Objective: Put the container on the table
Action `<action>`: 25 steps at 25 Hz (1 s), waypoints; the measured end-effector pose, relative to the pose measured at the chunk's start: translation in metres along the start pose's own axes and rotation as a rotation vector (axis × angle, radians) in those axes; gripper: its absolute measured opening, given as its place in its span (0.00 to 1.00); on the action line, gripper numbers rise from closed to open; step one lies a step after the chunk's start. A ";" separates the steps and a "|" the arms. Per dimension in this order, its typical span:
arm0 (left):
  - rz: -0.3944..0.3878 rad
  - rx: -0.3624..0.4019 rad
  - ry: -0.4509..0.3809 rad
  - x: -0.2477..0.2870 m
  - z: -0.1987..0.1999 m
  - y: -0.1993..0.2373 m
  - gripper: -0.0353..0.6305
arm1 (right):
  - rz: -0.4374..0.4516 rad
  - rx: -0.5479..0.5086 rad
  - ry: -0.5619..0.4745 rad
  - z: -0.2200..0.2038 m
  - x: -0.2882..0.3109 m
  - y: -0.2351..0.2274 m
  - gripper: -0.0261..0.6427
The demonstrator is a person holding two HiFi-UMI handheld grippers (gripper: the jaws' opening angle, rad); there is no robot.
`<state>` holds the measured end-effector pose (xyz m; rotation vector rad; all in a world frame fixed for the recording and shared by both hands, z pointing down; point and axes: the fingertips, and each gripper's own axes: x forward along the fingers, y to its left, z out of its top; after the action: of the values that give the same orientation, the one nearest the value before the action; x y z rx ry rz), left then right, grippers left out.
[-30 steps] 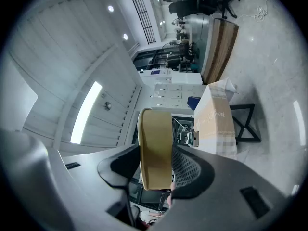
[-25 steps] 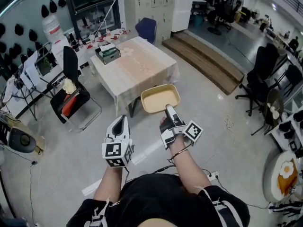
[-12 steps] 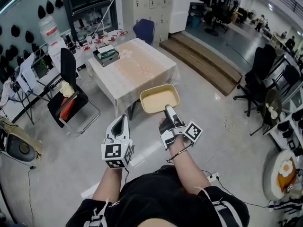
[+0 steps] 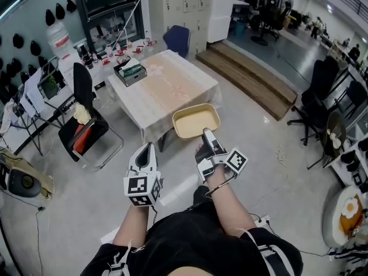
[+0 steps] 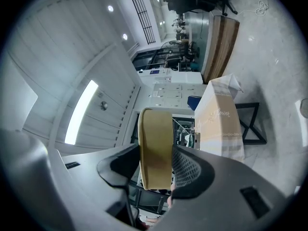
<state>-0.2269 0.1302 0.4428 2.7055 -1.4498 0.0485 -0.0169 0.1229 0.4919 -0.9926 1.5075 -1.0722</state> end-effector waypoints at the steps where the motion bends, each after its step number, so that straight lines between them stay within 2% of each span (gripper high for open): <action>1: 0.002 0.000 0.000 0.011 -0.002 0.002 0.07 | 0.000 0.002 -0.002 0.007 0.009 -0.006 0.38; 9: 0.032 0.006 -0.006 0.141 0.001 0.026 0.07 | 0.010 0.035 0.030 0.072 0.121 -0.058 0.38; 16: 0.079 0.006 0.001 0.292 0.017 0.036 0.07 | 0.028 0.070 0.091 0.162 0.248 -0.094 0.38; 25: 0.100 0.025 -0.018 0.478 0.062 0.024 0.07 | 0.033 0.067 0.154 0.284 0.389 -0.122 0.38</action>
<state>0.0173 -0.2848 0.4113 2.6577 -1.5989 0.0481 0.2050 -0.3214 0.4778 -0.8515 1.5955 -1.1900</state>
